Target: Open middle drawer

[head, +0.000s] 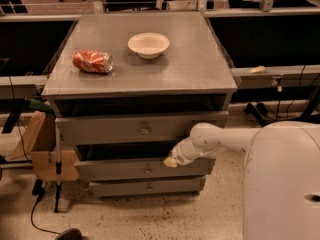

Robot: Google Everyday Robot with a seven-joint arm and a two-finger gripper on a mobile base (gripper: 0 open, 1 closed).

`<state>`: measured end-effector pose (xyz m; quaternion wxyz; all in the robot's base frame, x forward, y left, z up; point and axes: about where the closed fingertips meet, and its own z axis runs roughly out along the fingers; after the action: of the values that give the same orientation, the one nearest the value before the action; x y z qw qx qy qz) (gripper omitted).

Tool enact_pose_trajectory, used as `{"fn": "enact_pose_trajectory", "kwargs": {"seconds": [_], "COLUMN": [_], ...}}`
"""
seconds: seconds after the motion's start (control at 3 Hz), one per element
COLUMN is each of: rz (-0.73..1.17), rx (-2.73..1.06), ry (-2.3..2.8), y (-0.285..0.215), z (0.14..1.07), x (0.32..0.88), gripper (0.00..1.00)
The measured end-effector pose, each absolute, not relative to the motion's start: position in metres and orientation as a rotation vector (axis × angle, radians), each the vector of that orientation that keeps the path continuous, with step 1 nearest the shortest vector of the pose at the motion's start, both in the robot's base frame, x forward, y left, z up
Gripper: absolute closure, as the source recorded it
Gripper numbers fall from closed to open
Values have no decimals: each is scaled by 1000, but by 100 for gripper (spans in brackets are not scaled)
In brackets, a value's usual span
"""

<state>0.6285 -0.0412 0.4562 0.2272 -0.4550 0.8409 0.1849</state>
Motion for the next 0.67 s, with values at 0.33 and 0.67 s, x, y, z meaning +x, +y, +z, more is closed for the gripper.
{"fn": "enact_pose_trajectory", "kwargs": {"seconds": [0.33,0.67], "rz": [482,482], "rx": [-1265,-1266], "ry": [2305,2305], "y": [-40,-40], "z": [454,454], "x": [626,626], "gripper": [11,0]}}
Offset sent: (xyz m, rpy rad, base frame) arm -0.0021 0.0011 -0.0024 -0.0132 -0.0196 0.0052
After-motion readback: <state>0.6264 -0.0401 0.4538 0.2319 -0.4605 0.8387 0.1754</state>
